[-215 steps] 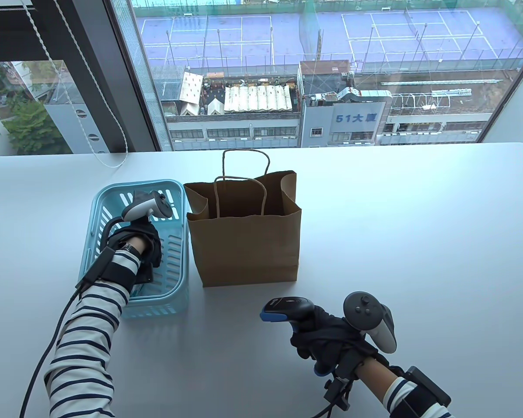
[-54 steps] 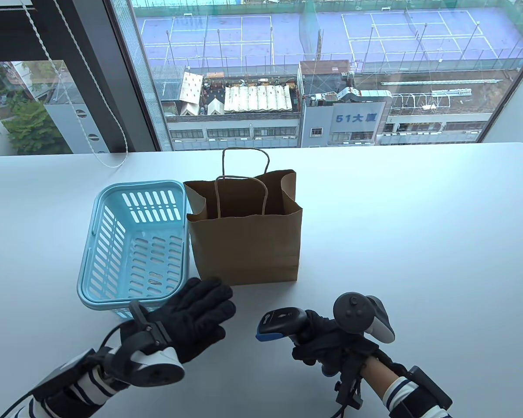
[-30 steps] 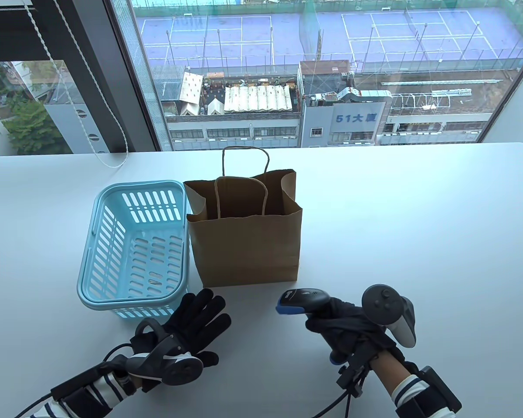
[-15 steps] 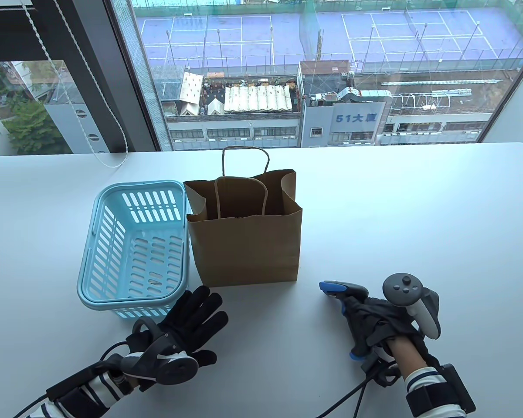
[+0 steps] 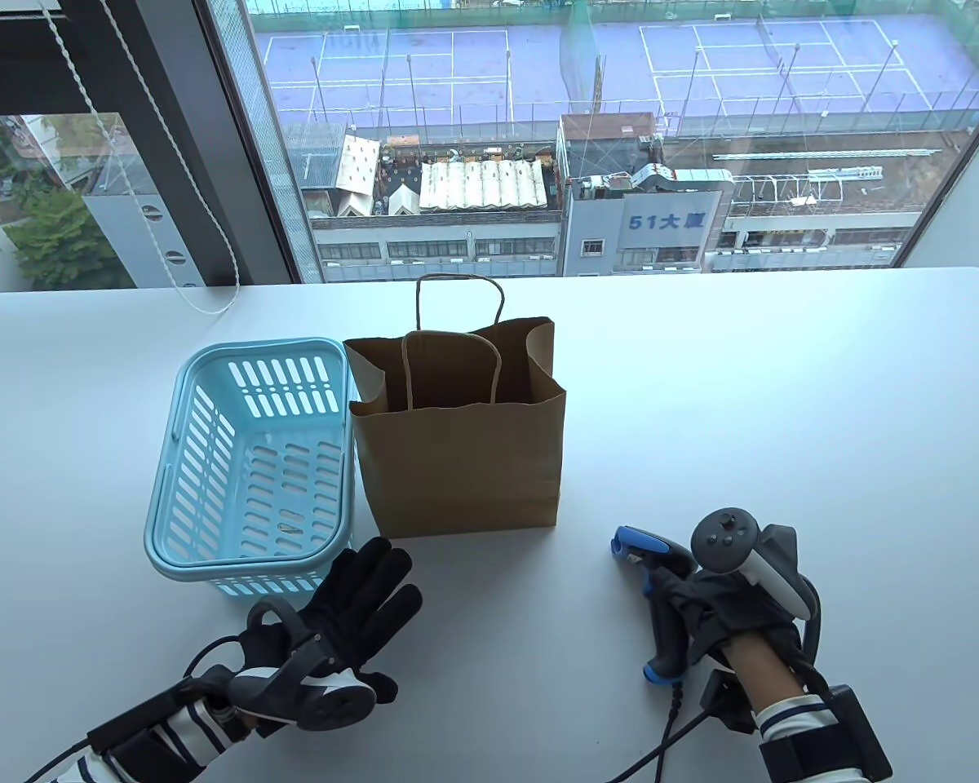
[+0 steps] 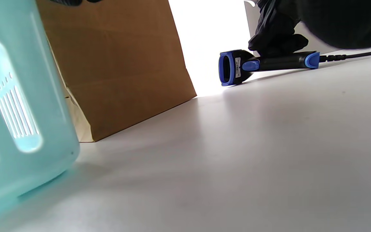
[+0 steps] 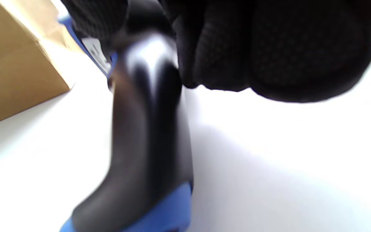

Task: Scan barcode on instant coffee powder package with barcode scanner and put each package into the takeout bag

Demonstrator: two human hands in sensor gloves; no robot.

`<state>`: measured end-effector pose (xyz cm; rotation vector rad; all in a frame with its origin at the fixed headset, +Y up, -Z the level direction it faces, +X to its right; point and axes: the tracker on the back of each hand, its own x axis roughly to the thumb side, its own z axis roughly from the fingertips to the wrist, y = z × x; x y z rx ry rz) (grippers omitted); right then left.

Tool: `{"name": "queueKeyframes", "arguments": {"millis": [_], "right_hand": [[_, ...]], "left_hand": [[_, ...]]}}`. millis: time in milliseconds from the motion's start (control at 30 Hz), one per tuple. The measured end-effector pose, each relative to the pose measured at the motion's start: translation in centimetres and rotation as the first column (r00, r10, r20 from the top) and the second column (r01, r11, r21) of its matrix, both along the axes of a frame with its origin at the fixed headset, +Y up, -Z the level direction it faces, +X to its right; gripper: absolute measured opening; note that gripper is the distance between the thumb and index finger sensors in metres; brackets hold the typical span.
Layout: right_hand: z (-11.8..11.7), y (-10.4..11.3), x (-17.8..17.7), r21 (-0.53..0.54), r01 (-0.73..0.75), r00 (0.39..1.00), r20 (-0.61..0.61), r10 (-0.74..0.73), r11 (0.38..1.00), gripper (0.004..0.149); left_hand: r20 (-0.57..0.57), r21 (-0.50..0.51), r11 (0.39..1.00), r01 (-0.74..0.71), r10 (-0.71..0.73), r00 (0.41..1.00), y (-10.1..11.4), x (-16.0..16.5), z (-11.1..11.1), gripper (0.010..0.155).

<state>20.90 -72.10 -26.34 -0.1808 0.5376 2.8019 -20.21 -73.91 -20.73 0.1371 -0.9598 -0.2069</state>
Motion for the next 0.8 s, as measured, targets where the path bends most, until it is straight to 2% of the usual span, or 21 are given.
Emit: {"name": "queueKeyframes", "arguments": {"millis": [33,67,100,133,200,267,333,367,433,500,633,700,800], "right_hand": [[0.3,0.9,-0.4,0.087,-0.027,0.999,-0.017,0.028,0.996,0.063],[0.9,2.0,-1.2,0.222,-0.034,0.997,-0.057,0.048,0.975,0.059],[1.5,3.0,-2.1,0.37,-0.015,0.991,-0.121,0.064,0.929,0.054],[2.1,4.0,-3.3,0.524,0.023,0.974,-0.205,0.1,0.852,0.051],[3.1,5.6,-4.9,0.695,0.104,0.924,-0.333,0.189,0.712,0.047],[4.4,7.0,-7.0,0.802,0.191,0.856,-0.418,0.304,0.565,0.048],[5.2,7.4,-9.0,0.828,0.236,0.778,-0.474,0.412,0.508,0.052],[5.6,7.4,-10.2,0.828,0.253,0.723,-0.505,0.471,0.5,0.056],[5.9,6.8,-12.1,0.796,0.277,0.629,-0.573,0.525,0.538,0.065],[5.8,5.5,-14.3,0.71,0.28,0.524,-0.677,0.517,0.647,0.076],[4.7,2.7,-16.9,0.507,0.121,0.445,-0.796,0.41,0.853,0.098],[4.2,0.7,-17.8,0.352,-0.051,0.416,-0.843,0.34,0.935,0.104],[4.1,-1.4,-18.1,0.216,-0.169,0.404,-0.875,0.268,0.962,0.107]], "left_hand": [[-0.001,0.003,1.0,-0.001,0.001,1.0,0.2,0.0,0.0,0.12],[-0.002,0.011,1.0,-0.003,0.003,1.0,0.5,0.0,0.0,0.12],[-0.005,0.016,1.0,-0.01,0.01,1.0,0.9,-0.1,-0.1,0.12],[-0.005,0.022,1.0,-0.021,0.021,1.0,1.3,-0.2,-0.1,0.12],[-0.004,0.058,0.997,-0.041,0.041,0.999,2.2,-0.3,0.0,0.117],[-0.003,0.089,0.995,-0.049,0.049,0.999,2.9,-0.5,0.1,0.114],[-0.006,0.106,0.994,-0.034,0.035,0.999,3.2,-0.6,0.2,0.109],[-0.007,0.106,0.994,-0.029,0.03,1.0,3.2,-0.7,0.2,0.105],[0.001,0.098,0.995,-0.02,0.019,1.0,2.9,-0.9,0.4,0.099],[0.017,0.122,0.993,0.003,-0.005,1.0,2.7,-1.1,0.8,0.094],[0.042,0.157,0.986,0.047,-0.054,0.998,2.1,-1.4,1.4,0.09],[0.046,0.159,0.986,0.05,-0.058,0.997,1.6,-1.5,1.5,0.09],[0.044,0.102,0.994,0.042,-0.046,0.998,1.1,-1.6,1.3,0.092]]}}
